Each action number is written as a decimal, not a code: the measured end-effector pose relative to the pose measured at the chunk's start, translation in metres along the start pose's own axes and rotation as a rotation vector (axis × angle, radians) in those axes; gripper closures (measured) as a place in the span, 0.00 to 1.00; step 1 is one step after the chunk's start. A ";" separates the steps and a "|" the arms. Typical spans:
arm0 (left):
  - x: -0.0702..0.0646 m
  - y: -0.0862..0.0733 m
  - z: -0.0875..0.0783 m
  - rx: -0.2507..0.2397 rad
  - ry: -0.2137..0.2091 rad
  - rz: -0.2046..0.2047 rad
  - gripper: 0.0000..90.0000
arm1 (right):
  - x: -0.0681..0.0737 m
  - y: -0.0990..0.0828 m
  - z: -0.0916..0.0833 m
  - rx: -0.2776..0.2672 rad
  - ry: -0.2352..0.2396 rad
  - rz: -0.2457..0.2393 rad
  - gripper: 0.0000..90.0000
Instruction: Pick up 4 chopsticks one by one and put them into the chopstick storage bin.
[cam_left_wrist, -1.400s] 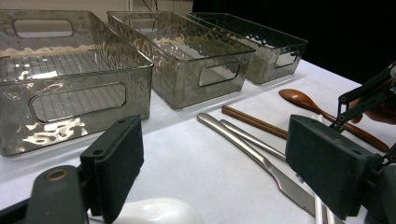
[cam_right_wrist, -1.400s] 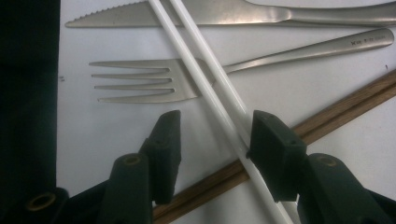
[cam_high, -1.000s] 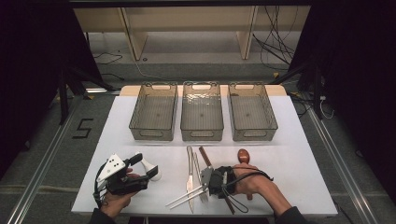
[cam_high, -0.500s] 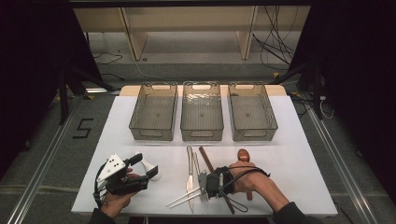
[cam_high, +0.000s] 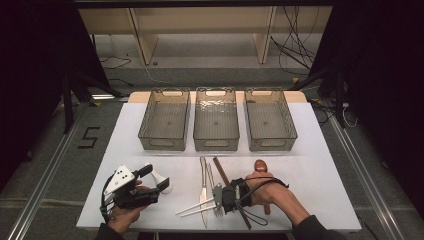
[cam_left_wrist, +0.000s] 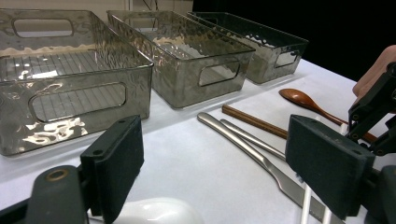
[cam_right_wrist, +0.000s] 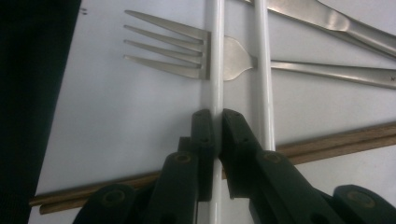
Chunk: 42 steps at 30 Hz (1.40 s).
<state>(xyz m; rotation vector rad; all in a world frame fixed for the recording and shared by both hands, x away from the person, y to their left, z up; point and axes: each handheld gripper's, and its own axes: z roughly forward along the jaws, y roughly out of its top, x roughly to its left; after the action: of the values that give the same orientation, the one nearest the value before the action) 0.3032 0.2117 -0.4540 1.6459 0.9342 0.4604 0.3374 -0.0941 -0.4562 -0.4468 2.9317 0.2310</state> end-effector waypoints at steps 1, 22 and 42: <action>0.000 0.000 0.000 -0.001 0.000 -0.001 0.21 | 0.000 0.000 0.000 -0.004 0.004 -0.003 0.94; 0.000 0.000 -0.001 -0.011 0.006 -0.009 0.21 | -0.009 -0.010 -0.020 -0.116 -0.031 0.118 0.95; -0.013 0.007 0.007 0.016 -0.039 -0.095 0.21 | -0.012 -0.020 -0.029 -0.389 -0.149 0.470 0.95</action>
<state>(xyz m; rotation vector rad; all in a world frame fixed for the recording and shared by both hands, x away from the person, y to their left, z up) 0.3022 0.1970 -0.4473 1.6118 0.9852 0.3556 0.3504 -0.1152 -0.4284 0.2188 2.7941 0.8606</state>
